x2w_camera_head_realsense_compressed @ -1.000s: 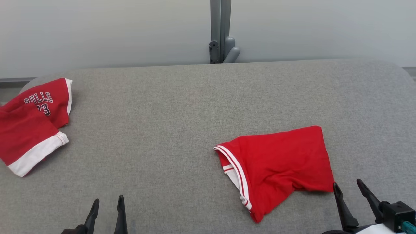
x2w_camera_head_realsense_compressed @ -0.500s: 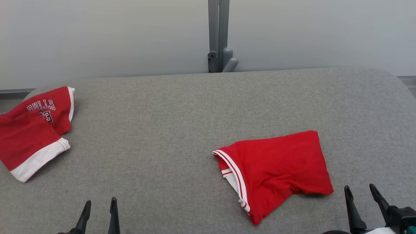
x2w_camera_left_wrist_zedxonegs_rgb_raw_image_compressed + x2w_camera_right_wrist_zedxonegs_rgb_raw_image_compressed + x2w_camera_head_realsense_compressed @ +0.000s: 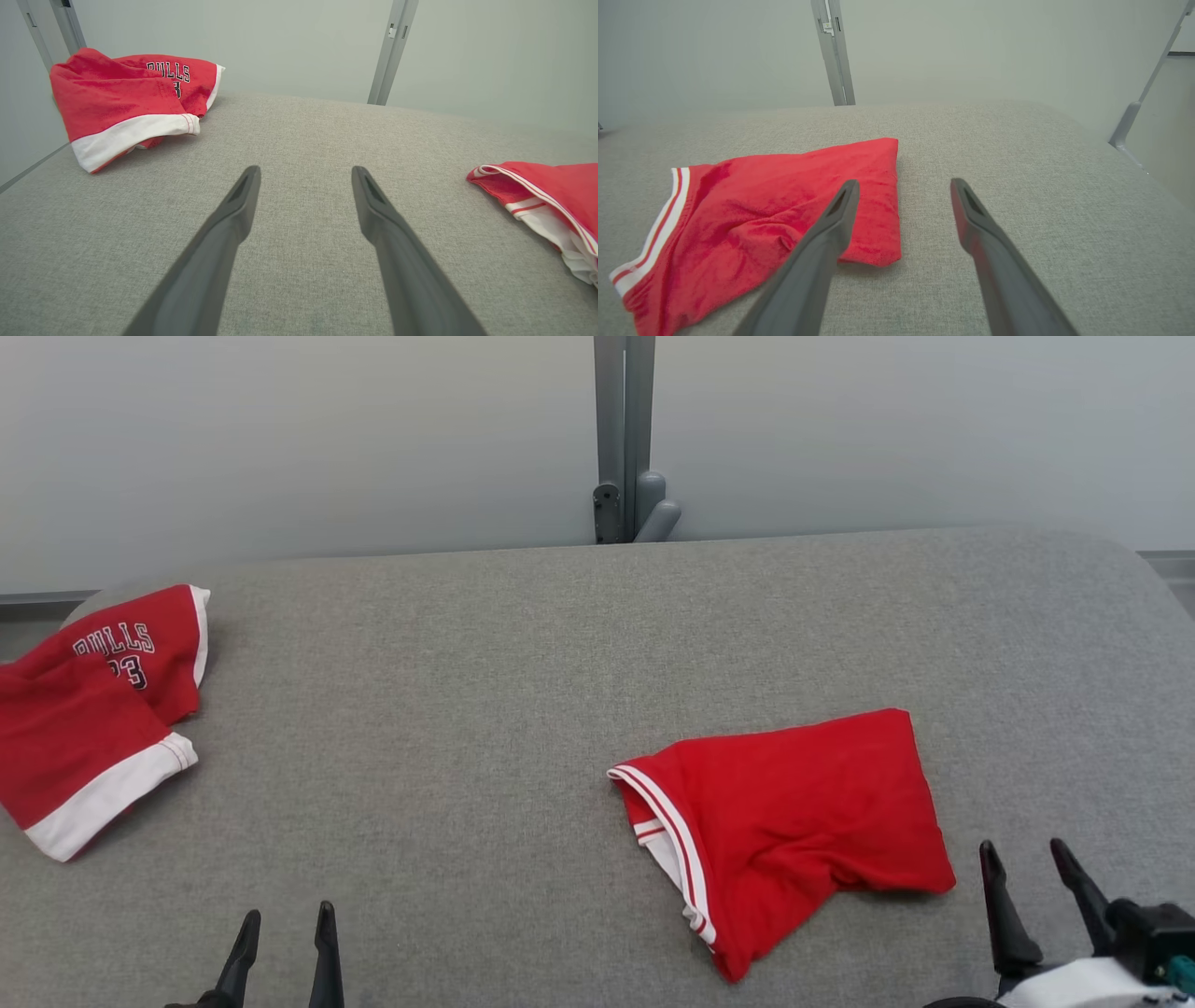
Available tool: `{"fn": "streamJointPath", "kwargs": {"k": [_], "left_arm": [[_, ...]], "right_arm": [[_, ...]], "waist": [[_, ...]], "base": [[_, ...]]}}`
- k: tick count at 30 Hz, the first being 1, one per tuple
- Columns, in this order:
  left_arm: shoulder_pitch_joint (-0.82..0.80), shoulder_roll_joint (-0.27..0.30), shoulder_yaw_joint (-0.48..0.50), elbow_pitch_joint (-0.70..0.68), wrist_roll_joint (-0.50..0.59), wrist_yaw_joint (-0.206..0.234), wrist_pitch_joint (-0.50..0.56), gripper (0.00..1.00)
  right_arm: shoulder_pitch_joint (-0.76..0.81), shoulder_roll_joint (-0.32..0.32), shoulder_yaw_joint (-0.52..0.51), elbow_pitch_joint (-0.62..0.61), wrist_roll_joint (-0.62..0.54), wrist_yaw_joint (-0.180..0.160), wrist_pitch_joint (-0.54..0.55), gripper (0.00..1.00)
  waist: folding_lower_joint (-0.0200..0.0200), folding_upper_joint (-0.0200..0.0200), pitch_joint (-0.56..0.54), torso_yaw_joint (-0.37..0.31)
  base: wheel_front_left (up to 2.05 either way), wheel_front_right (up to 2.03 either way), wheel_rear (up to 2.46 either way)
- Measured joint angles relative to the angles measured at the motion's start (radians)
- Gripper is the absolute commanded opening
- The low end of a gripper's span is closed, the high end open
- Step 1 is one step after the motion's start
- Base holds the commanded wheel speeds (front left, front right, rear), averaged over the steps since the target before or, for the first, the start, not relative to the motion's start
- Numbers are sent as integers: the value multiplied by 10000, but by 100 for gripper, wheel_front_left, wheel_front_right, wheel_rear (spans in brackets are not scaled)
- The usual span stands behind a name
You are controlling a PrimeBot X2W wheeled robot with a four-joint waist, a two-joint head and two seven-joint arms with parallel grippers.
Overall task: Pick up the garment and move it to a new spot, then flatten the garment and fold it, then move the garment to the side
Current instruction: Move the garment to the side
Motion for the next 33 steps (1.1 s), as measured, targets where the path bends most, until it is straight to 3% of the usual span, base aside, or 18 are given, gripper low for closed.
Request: {"fn": "streamJointPath", "kwargs": {"k": [3,8,11,17,24,25,33], "left_arm": [[-2,2,-109,-52,-54,-2,0,100],[-63,0,-295,-90,-52,-13,0,100],[-384,2,-416,-94,-8,-15,0,100],[-967,-2,-602,-79,-4,-17,0,100],[-1225,0,-667,-155,-140,-17,0,100],[-1255,0,-677,-194,-174,-17,0,100],[-1789,2,-880,-681,-238,-17,-2,100]], "right_arm": [[-916,-253,-98,366,736,0,261,100],[-2654,-930,727,1074,2115,-10,3509,100],[-3820,-1087,1087,1745,2777,-6,4673,100],[-4737,-1231,1499,3317,3496,-6,5379,100],[-5298,-1313,2228,3960,4602,-8,5459,100],[-5396,-1352,2328,3975,4811,-10,5465,0],[-7163,-2232,3045,3986,5260,0,5016,0]], "waist": [[0,0,115,-68],[0,0,449,-193],[0,0,812,-239],[0,0,1481,-111],[0,0,1949,219],[0,0,2011,225],[0,0,2545,-429]], "base": [[0,0,0],[0,0,0],[0,0,0],[0,0,0],[0,0,0],[0,0,0],[0,0,0]]}}
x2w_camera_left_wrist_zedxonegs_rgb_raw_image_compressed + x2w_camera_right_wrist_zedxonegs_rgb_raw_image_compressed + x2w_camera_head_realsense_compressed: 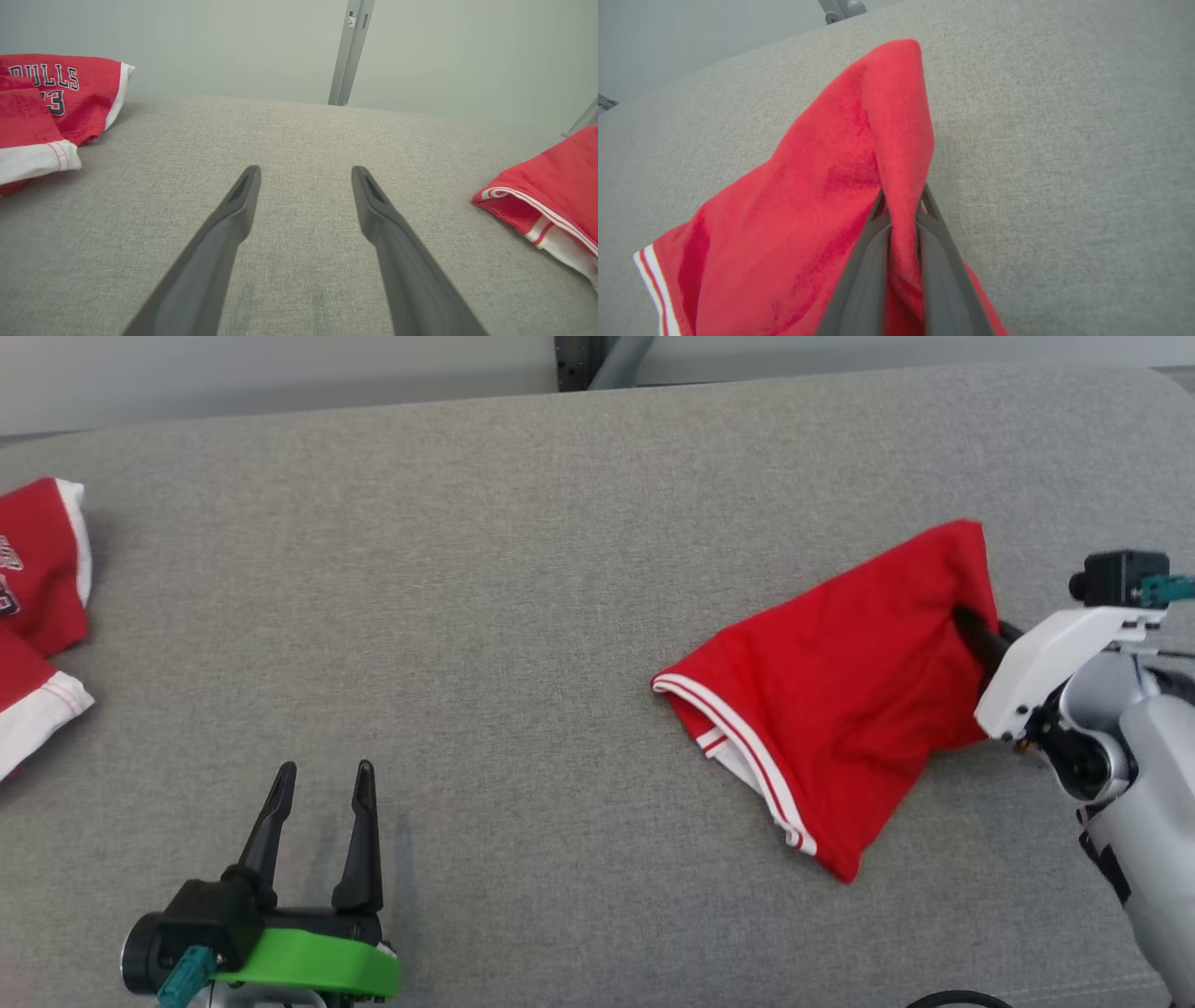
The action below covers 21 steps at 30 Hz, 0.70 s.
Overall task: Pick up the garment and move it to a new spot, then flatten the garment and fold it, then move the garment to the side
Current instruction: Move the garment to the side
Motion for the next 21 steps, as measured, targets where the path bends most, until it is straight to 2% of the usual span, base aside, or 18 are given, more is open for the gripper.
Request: {"fn": "streamJointPath", "kwargs": {"k": [6,13,17,21], "left_arm": [[-703,343,-222,-337,144,0,0,100],[-1072,721,-422,-909,318,0,-13,100],[-1258,759,-426,-1156,426,0,-15,100],[-1273,742,-554,-1319,454,0,-13,100]], "right_arm": [[-1592,-514,-495,1089,-359,-2,-322,0],[-2511,-934,-1260,2274,-750,0,-980,0],[-3041,-963,-1662,2886,-1078,2,-1532,0],[-3401,-1337,-2059,3659,-1507,0,-1814,0]], "waist": [[0,0,714,-602],[1,0,1673,-1167],[1,0,2206,-1433],[1,0,2667,-1609]], "base": [[0,0,0],[0,0,0],[0,0,0],[0,0,0]]}}
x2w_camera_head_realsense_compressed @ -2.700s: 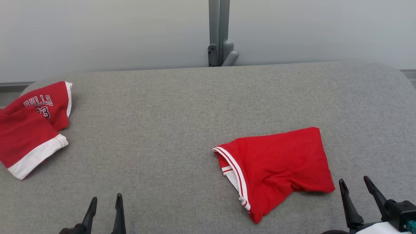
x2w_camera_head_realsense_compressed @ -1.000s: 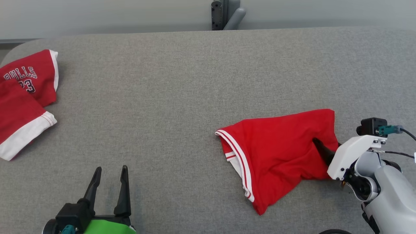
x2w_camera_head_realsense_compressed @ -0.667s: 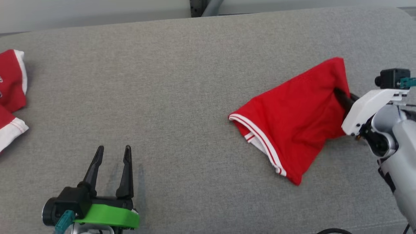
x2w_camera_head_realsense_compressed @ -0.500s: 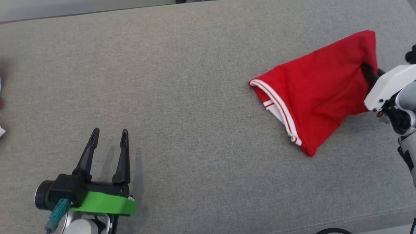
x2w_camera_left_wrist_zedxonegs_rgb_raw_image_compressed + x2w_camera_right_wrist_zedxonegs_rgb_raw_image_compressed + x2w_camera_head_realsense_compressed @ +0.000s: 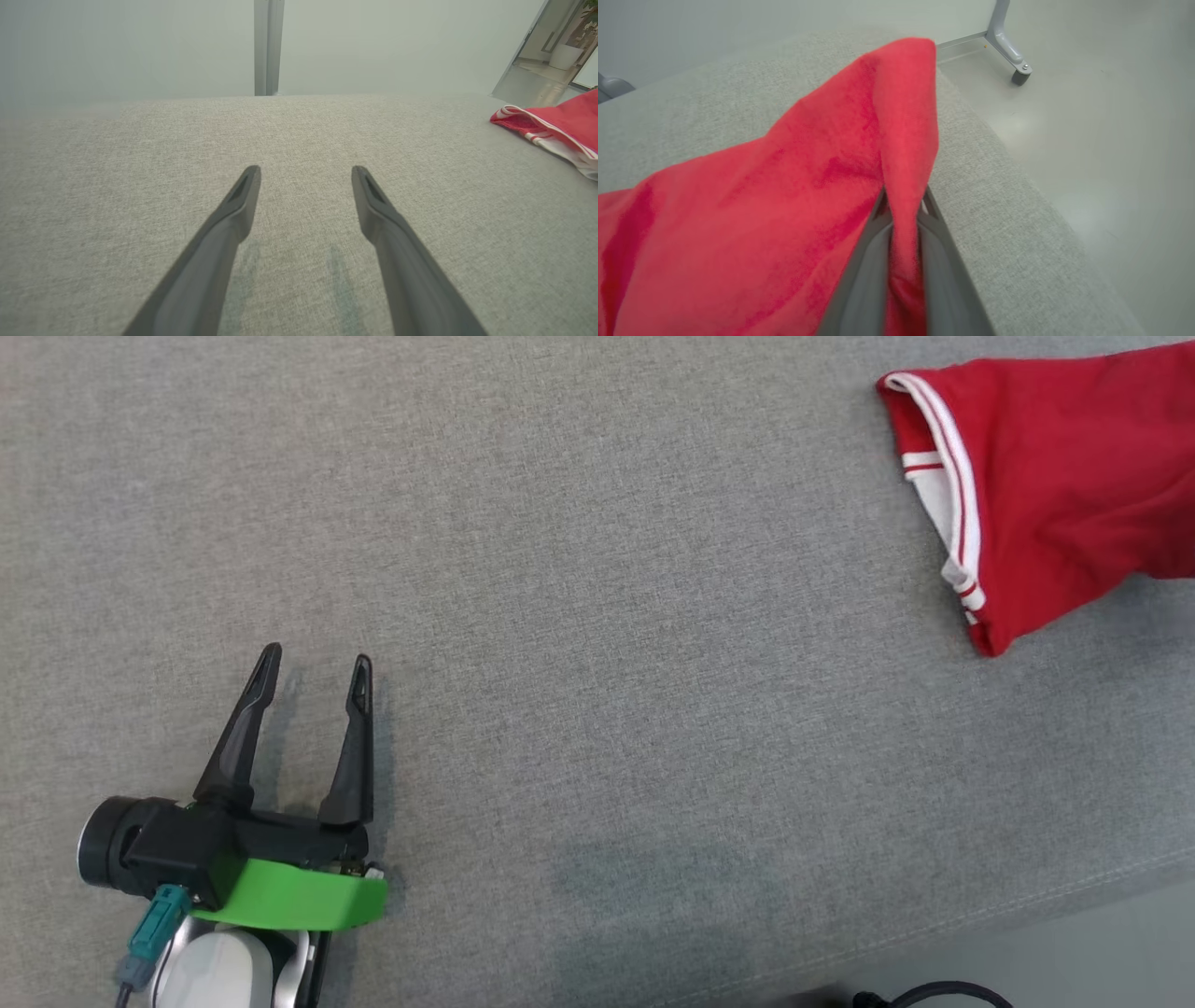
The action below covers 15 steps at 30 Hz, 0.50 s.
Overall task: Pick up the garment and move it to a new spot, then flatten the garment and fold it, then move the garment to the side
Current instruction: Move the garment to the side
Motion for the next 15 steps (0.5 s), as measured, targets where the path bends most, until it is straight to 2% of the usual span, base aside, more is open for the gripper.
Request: {"fn": "streamJointPath", "kwargs": {"k": [3,12,13,14,15], "left_arm": [[-14,-2,58,-15,0,0,0,100],[174,-77,146,21,-2,0,0,100],[209,-86,159,23,-2,0,0,100],[244,-105,174,23,-2,0,0,100],[265,-132,174,33,-2,0,0,100]], "right_arm": [[-277,-215,-205,474,-414,0,-314,0],[-973,-251,-600,1538,-1432,0,-1381,0],[-1038,-268,-635,1664,-1563,0,-1484,29],[-1088,-295,-631,1747,-1726,0,-1592,95],[-1135,-332,-621,1839,-1900,0,-1732,100]], "waist": [[1,0,256,-28],[1,0,229,369],[1,0,194,407],[0,0,166,446],[1,0,138,479]], "base": [[0,0,0],[0,0,0],[0,0,0],[0,0,0],[0,0,0]]}}
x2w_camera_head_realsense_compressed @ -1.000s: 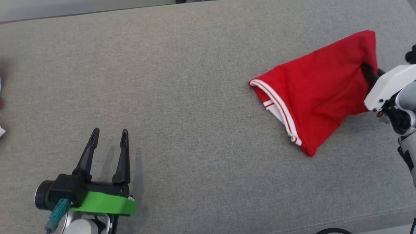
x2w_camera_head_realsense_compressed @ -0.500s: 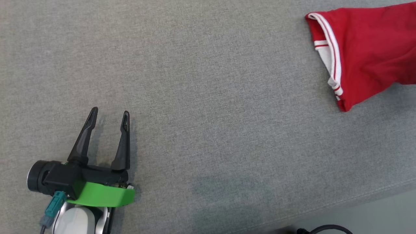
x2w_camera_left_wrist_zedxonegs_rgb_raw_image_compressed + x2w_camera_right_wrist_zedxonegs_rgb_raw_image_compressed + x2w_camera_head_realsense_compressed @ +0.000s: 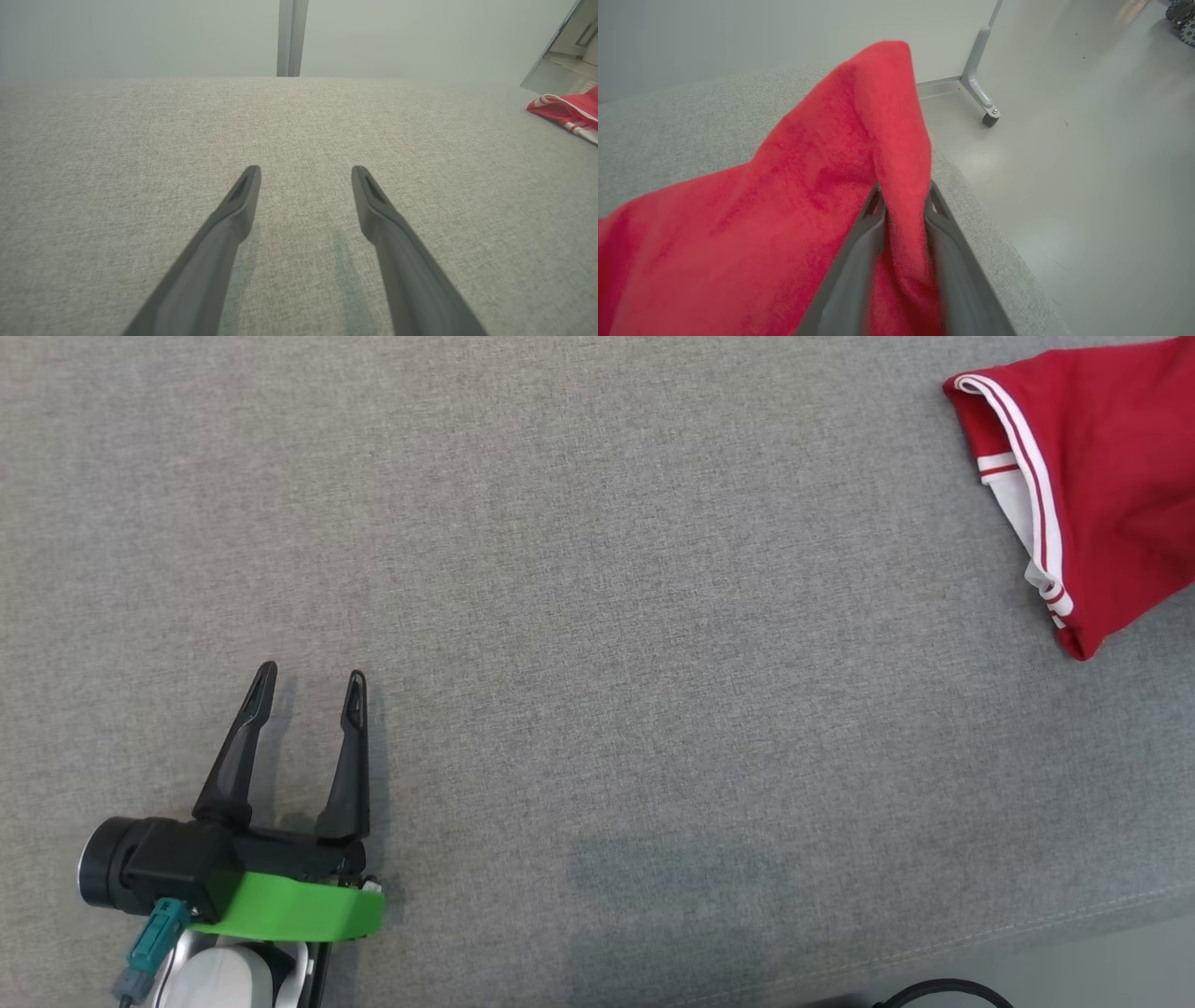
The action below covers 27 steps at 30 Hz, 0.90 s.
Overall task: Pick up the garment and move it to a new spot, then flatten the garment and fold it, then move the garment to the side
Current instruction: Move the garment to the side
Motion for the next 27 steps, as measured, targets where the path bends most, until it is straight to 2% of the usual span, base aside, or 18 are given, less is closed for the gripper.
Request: {"fn": "streamJointPath", "kwargs": {"k": [8,13,16,17,23,27], "left_arm": [[123,-299,113,282,-65,0,0,100],[664,-407,355,1074,6,75,0,100],[952,-500,500,1384,2,146,-2,100],[952,-500,500,1384,2,146,-2,100],[1844,-575,815,1910,-2,341,0,100],[2196,-585,901,2036,0,416,0,100]], "right_arm": [[-80,-140,213,-238,-1007,0,-1246,100],[965,6,477,-1666,-1360,0,-1453,100],[2060,232,566,-3250,-1429,0,-1471,100],[2060,232,566,-3250,-1429,0,-1471,100],[5719,918,311,-6071,-1407,0,-1478,100],[7960,1622,90,-7626,-1450,0,-1480,100]], "waist": [[-1,0,-511,117],[-1,0,-1208,209],[-1,-1,-1724,280],[-1,-1,-1724,280],[-2,0,-2934,500],[-3,0,-3778,710]], "base": [[0,0,0],[0,0,0],[0,0,0],[0,0,0],[0,0,0],[0,0,0]]}}
